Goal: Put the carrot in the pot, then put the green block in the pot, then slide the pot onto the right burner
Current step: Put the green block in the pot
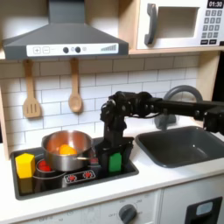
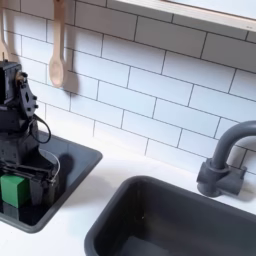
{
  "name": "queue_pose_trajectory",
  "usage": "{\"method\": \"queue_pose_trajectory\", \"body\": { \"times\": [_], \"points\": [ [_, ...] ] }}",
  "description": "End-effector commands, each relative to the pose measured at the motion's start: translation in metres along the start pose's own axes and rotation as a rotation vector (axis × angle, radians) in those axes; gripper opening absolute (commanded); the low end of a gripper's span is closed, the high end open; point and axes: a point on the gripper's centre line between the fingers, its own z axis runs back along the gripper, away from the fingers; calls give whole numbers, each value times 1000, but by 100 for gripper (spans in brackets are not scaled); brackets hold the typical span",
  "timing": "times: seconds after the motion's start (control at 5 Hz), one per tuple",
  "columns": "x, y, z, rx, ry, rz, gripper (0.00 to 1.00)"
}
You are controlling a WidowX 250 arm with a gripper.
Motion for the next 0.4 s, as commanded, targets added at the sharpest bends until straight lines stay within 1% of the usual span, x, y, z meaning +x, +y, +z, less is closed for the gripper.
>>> {"method": "queue_pose_trajectory", "body": {
  "times": [0.0,0.2],
  "points": [
    [1,1,0,-4,-29,19,0],
    [2,-2,2,0,-34,4,0]
  ]
}}
